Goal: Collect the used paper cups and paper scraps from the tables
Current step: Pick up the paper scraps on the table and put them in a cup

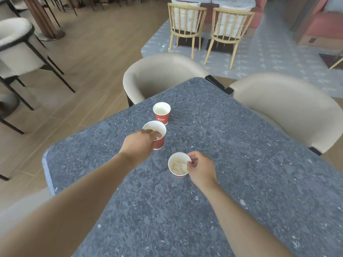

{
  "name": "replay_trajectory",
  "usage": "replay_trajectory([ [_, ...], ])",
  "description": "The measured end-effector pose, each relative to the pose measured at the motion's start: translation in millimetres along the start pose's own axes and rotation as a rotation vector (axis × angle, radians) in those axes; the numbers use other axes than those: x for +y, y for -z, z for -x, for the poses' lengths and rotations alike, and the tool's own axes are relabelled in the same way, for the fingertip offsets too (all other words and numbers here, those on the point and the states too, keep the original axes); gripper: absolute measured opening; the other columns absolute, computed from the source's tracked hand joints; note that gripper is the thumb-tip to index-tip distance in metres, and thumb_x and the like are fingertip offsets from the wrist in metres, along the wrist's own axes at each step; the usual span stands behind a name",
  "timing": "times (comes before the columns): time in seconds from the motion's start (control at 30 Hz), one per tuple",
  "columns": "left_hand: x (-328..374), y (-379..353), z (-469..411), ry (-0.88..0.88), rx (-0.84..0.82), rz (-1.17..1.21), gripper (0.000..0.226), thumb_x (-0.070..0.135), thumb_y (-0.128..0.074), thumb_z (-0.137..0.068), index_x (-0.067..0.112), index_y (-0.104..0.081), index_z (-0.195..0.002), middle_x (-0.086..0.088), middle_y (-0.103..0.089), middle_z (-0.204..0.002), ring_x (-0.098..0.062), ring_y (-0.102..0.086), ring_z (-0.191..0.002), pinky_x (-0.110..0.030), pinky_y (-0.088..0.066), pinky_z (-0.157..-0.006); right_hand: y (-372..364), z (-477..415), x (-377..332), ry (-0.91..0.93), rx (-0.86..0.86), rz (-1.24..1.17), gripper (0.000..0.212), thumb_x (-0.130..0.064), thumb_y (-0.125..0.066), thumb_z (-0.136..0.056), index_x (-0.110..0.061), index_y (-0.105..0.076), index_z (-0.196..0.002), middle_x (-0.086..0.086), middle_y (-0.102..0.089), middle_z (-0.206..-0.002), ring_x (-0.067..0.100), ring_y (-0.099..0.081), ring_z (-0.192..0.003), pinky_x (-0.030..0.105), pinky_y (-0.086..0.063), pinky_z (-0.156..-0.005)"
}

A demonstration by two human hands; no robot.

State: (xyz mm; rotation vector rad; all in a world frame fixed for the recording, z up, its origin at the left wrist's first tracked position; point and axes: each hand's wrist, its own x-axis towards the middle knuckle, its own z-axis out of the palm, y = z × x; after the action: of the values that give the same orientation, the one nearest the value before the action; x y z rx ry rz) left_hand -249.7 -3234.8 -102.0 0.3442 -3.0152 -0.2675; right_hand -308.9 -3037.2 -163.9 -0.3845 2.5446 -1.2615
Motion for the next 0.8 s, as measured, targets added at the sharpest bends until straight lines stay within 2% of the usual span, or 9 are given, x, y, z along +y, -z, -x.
replay_trajectory([
  [0.13,-7.7,-4.5,-37.3,-0.009,0.074,0.081,0.031,0.013,-0.050,-0.089,0.024,-0.061,-0.116,-0.002,-0.065,-0.110,-0.029,-0.058,-0.102,-0.034,-0.047,-0.068,-7.3,-35.2,-4.6,0.006,0.050,-0.030,0.021,-0.006,-0.058,-0.080,-0.018,-0.066,-0.095,0.001,-0.069,-0.094,0.015,-0.063,-0.080,0.030,-0.052,-0.076],
  [0.23,-15.1,-6.1,-63.9,-0.013,0.144,0.112,0.030,0.011,-0.052,-0.088,0.022,-0.063,-0.113,-0.004,-0.066,-0.107,-0.030,-0.059,-0.099,-0.038,-0.051,-0.066,-13.3,-61.6,-9.1,0.045,0.073,-0.029,0.022,-0.006,-0.058,-0.080,-0.018,-0.067,-0.096,0.000,-0.067,-0.095,0.015,-0.061,-0.081,0.024,-0.048,-0.073],
  [0.3,-19.9,-5.3,-81.3,-0.024,0.201,0.124,0.030,0.009,-0.053,-0.087,0.020,-0.064,-0.112,-0.005,-0.067,-0.105,-0.032,-0.060,-0.095,-0.038,-0.050,-0.063,-15.6,-77.7,-10.4,0.063,0.079,-0.031,0.023,-0.006,-0.057,-0.080,-0.019,-0.067,-0.096,-0.001,-0.067,-0.094,0.013,-0.061,-0.080,0.020,-0.046,-0.070],
  [0.4,-24.8,-2.2,-103.1,-0.049,0.282,0.112,0.030,0.009,-0.056,-0.085,0.019,-0.065,-0.112,-0.007,-0.069,-0.103,-0.034,-0.062,-0.090,-0.035,-0.046,-0.061,-17.3,-97.8,-8.0,0.101,0.073,-0.019,0.022,-0.006,-0.059,-0.080,-0.018,-0.067,-0.096,-0.001,-0.068,-0.095,0.013,-0.060,-0.081,0.022,-0.047,-0.073],
  [0.53,-30.7,2.1,-121.6,-0.092,0.345,0.094,0.028,0.010,-0.059,-0.084,0.018,-0.066,-0.110,-0.005,-0.070,-0.100,-0.031,-0.064,-0.087,-0.032,-0.047,-0.059,-17.3,-111.9,-1.8,0.189,0.047,0.017,0.018,-0.017,-0.064,-0.083,-0.016,-0.065,-0.101,0.001,-0.065,-0.100,0.013,-0.060,-0.083,0.021,-0.047,-0.077],
  [0.67,-39.1,-2.5,-134.6,-0.102,0.305,0.074,0.028,0.010,-0.056,-0.086,0.020,-0.065,-0.111,-0.004,-0.069,-0.101,-0.030,-0.062,-0.093,-0.036,-0.051,-0.062,-17.6,-112.9,4.1,0.354,0.047,0.073,0.019,-0.021,-0.063,-0.084,-0.012,-0.065,-0.100,-0.001,-0.060,-0.106,0.012,-0.058,-0.093,0.031,-0.051,-0.080],
  [0.8,-42.6,-20.2,-144.0,-0.065,0.107,-0.014,0.035,0.013,-0.050,-0.088,0.027,-0.060,-0.119,-0.004,-0.064,-0.114,-0.029,-0.056,-0.107,-0.037,-0.049,-0.072,-17.3,-112.2,7.8,0.396,0.054,0.057,0.016,-0.016,-0.064,-0.083,-0.010,-0.065,-0.098,0.001,-0.056,-0.109,0.013,-0.058,-0.093,0.032,-0.051,-0.081],
])
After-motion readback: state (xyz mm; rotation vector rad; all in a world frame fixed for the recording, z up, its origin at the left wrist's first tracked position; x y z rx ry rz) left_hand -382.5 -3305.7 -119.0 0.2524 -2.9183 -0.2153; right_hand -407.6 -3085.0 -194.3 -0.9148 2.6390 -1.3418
